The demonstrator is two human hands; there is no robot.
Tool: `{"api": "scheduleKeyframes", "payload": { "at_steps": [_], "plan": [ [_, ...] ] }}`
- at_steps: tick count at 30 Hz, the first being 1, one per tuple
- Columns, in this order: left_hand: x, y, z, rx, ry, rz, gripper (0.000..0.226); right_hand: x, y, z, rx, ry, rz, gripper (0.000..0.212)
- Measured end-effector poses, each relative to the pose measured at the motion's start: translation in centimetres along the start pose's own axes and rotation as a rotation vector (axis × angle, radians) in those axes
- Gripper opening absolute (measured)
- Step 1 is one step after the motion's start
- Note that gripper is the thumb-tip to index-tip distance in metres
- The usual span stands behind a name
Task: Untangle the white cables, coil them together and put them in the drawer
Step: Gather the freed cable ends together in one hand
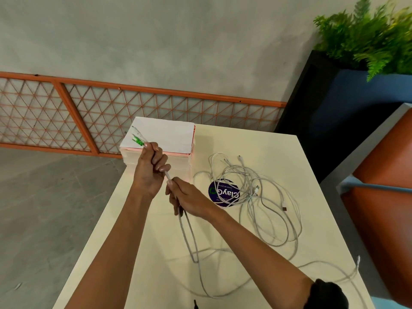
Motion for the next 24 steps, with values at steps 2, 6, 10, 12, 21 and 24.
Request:
{"api": "scheduleKeyframes", "payload": {
  "at_steps": [2, 6, 10, 12, 21, 24],
  "plan": [
    [-0.7, 0.0, 0.6, -0.017, 0.023, -0.029, 0.039, -1.0, 0.6, -0.7, 0.042, 0.006, -0.016, 0.034],
    [-2.0, 0.3, 2.0, -0.093, -0.001, -0.077, 0.038, -3.0, 1.8, -0.8, 0.107, 0.118, -0.021, 0.037],
    [-4.5, 1.0, 3.8, -0.173, 0.049, -0.146, 0.040, -7.3, 3.9, 1.7, 0.095, 0.232, -0.045, 0.027],
    [-5.5, 1.2, 4.8, -0.194, 0.078, -0.167, 0.043, -9.7, 5.4, 3.4, 0.063, 0.288, -0.081, 0.024],
    [-6.1, 1.8, 8.3, -0.304, -0.018, -0.145, 0.041, -13.0, 8.2, 12.6, -0.120, 0.660, -0.121, 0.029],
    [-5.5, 1.9, 8.1, -0.316, -0.117, -0.135, 0.040, -8.7, 6.8, 15.6, -0.265, 0.602, -0.076, 0.025]
  ]
}}
Point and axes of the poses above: each hand's wrist, its own y-axis away from the middle knuckle, its own z-axis out of the back of the hand, x = y × z, the point moved 8 cm from there along -y, towards the middle knuckle, and after that the axes turned 12 degrees about z, right-handed, at the moved point
